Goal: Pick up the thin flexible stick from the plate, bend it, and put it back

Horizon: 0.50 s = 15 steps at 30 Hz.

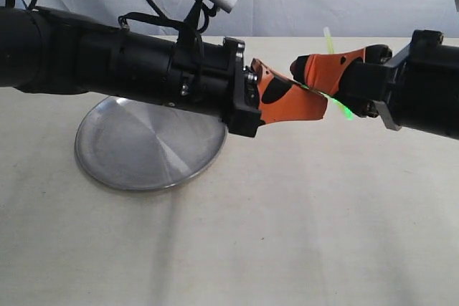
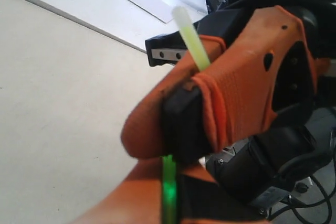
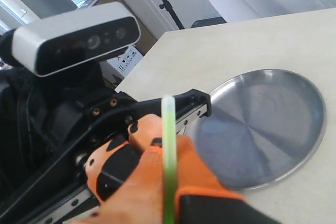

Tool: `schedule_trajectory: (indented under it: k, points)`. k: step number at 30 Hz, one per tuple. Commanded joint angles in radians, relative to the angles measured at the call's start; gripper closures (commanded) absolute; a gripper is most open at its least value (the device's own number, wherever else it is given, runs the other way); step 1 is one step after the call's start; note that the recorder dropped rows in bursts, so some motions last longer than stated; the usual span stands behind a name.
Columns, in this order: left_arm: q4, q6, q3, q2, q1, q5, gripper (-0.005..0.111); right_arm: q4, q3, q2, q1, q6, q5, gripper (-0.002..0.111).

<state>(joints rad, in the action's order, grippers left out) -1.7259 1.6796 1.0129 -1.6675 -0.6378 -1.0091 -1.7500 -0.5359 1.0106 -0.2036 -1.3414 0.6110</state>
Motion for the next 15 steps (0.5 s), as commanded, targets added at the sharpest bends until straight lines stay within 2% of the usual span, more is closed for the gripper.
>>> schedule_trajectory:
  k: [1,9,15]
  points:
    - [-0.019,0.008,0.003,0.016,-0.013,-0.172,0.107,0.006,0.002,0.013,0.003,-0.014,-0.086,0.109]
    - [-0.019,0.008,0.003,0.016,-0.013,-0.202,0.107,0.006,0.002,0.013,0.003,-0.012,-0.095,0.109]
    - [-0.019,0.030,0.003,0.016,-0.082,-0.118,0.107,0.006,0.002,0.013,0.003,-0.010,-0.087,0.109]
